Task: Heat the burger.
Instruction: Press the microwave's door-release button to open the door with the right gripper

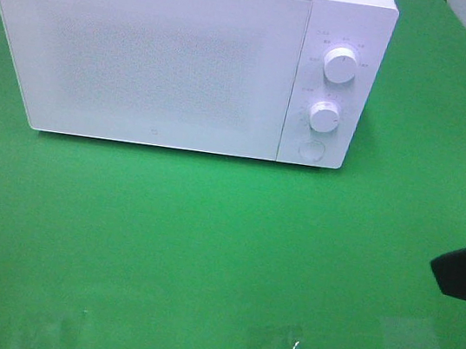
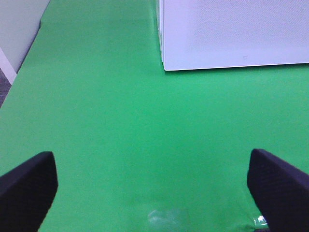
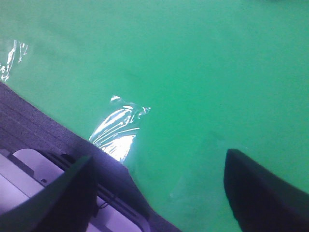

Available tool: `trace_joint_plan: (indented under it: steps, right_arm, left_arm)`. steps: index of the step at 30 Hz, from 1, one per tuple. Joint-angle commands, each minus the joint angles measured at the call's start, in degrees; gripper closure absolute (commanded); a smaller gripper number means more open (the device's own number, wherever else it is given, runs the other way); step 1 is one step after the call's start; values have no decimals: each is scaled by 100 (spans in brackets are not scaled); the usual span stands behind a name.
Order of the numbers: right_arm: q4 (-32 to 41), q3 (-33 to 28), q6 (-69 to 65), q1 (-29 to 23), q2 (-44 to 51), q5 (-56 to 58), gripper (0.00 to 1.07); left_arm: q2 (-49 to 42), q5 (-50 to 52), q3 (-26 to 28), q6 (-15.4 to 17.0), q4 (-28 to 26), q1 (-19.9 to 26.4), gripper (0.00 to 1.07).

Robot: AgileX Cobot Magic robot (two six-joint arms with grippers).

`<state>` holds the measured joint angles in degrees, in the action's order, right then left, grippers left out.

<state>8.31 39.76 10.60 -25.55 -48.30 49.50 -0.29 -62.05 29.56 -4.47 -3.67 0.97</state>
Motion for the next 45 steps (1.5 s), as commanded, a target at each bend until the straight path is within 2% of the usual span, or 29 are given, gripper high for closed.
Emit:
trace_joint_plan:
  steps: [1,8,14,17,18,20,23,29,36,38,45]
  right_arm:
    - [-218,-138,-166,17,739,229,37]
    - [-372,-590,-504,23,2011,246,37]
    - [-350,-791,-980,126,2607,378,37]
    - [-355,-974,-1060,567,2956,561,37]
    - [-355,-974,-1060,567,2956,561,37]
    - [-355,-1163,-1060,1054,3489,521,37]
    - [-361,-1169,-1060,1152,3598,527,37]
    - [-367,-1169,-1060,1621,4435,527,37]
    - [-418,-1169,-1060,1770,4801,533,37]
    - [-464,-1186,-1060,1960,5013,539,37]
    - [-476,-1186,-1060,1960,5013,539,37]
  left_arm:
    - [-103,74,6,46,-6,6,7]
    - [-103,74,6,46,-6,6,7]
    - [-103,74,6,46,-6,6,7]
    - [-103,74,6,46,-6,6,7]
    - [-103,74,6,46,-6,6,7]
    - [-103,74,6,46,-6,6,7]
    - [-103,74,6,46,-6,6,7]
    - [-103,74,6,46,-6,6,7]
    - [-103,74,6,46,-6,6,7]
    - [-103,74,6,46,-6,6,7]
    - [-97,74,6,46,-6,6,7]
